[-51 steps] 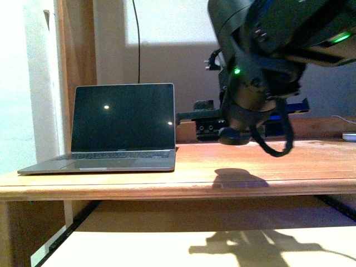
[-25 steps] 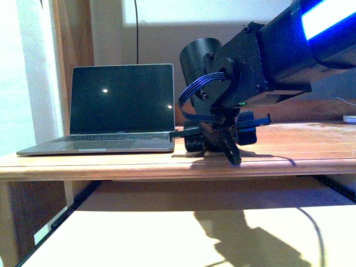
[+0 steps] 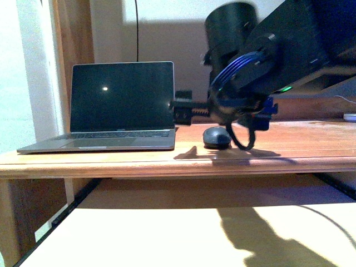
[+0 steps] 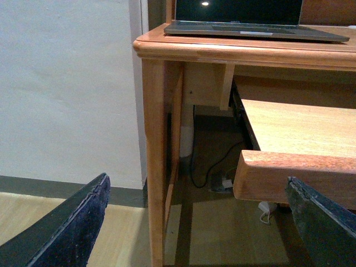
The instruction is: Place mouse
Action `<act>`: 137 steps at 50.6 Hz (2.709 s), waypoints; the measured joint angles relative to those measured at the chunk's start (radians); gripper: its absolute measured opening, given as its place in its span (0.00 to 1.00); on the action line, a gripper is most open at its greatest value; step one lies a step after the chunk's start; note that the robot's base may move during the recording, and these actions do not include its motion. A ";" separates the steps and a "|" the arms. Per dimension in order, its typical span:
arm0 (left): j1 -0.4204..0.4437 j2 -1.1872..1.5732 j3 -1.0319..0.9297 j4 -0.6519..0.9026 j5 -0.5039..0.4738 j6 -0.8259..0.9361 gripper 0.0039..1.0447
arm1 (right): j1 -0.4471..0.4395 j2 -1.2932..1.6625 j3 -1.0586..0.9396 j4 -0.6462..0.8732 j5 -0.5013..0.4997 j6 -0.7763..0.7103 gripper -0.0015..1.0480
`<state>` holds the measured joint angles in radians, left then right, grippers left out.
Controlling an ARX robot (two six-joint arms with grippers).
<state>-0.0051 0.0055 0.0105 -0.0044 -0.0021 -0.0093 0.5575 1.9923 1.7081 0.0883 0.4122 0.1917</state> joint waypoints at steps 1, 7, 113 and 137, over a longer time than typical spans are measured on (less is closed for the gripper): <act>0.000 0.000 0.000 0.000 0.000 0.000 0.93 | -0.009 -0.048 -0.049 0.035 -0.037 0.005 0.93; 0.000 0.000 0.000 0.000 0.000 0.000 0.93 | -0.056 -0.285 -0.285 0.174 -0.207 0.014 0.93; 0.000 -0.001 0.000 0.000 0.001 0.000 0.93 | 0.092 -0.036 -0.672 0.591 -0.118 0.019 0.93; 0.000 -0.001 0.000 0.000 0.002 0.000 0.93 | -0.100 -0.633 -1.106 0.502 -0.217 0.122 0.93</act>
<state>-0.0051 0.0048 0.0101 -0.0044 -0.0006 -0.0090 0.4572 1.3594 0.6025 0.5900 0.1947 0.3141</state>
